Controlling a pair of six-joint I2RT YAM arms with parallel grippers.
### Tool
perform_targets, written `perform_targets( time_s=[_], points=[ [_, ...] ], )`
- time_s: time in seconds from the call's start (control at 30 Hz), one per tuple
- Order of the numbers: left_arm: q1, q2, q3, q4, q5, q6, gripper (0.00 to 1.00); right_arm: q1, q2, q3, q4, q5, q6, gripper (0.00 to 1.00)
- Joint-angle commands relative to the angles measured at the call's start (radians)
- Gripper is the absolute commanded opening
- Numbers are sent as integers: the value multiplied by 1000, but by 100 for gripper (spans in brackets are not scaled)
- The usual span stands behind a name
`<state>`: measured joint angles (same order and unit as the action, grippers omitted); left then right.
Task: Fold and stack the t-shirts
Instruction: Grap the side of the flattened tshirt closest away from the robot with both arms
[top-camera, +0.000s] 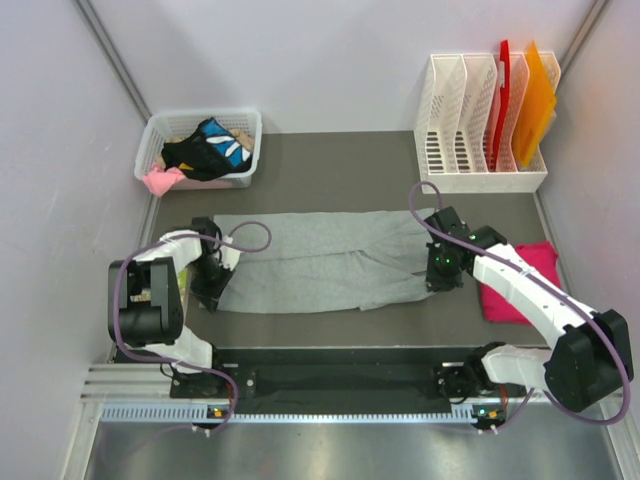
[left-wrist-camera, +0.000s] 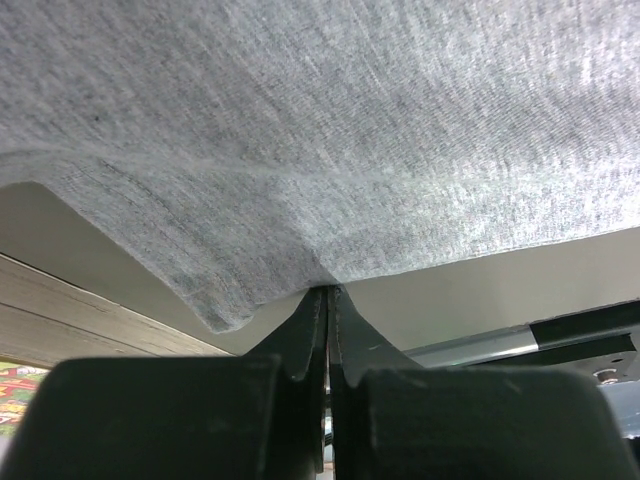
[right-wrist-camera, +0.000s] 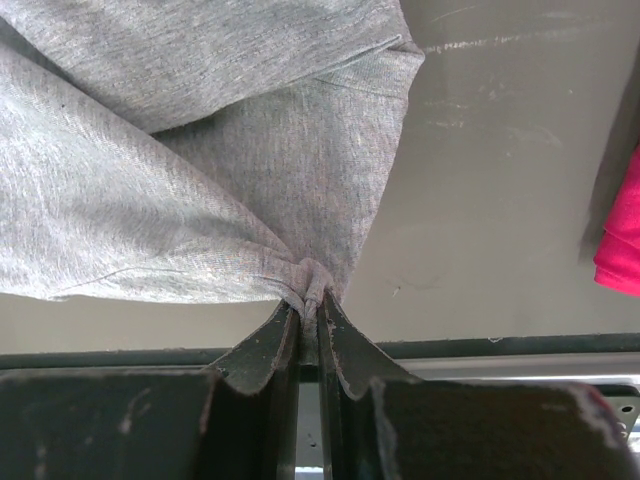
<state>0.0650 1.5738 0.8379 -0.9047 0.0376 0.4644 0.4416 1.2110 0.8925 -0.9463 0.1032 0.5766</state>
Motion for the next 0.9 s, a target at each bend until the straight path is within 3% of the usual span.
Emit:
perform_targets(
  time_s=[0.0, 0.27, 0.5, 0.53, 0.57, 0.67, 0.87],
  points=[
    [7, -6, 12, 46, 48, 19, 0, -9, -19, 62, -12, -2, -14, 5],
    [7, -113, 159, -135, 88, 75, 0, -11, -50, 138, -98, -28, -44, 4],
    [7, -193, 129, -200, 47, 115, 0, -9, -85, 111, -124, -54, -46, 4],
    [7, -202, 113, -192, 42, 108, 3, -9, -87, 103, -121, -56, -49, 4],
    [6, -204, 75, -183, 30, 103, 28, -9, -85, 102, -118, -57, -47, 3],
    [6, -221, -8, -116, -14, 89, 46, -9, -87, 99, -108, -66, -47, 3],
    [6, -175, -39, -45, -5, 40, 52, -9, -102, 85, -97, -71, -43, 3]
  ],
)
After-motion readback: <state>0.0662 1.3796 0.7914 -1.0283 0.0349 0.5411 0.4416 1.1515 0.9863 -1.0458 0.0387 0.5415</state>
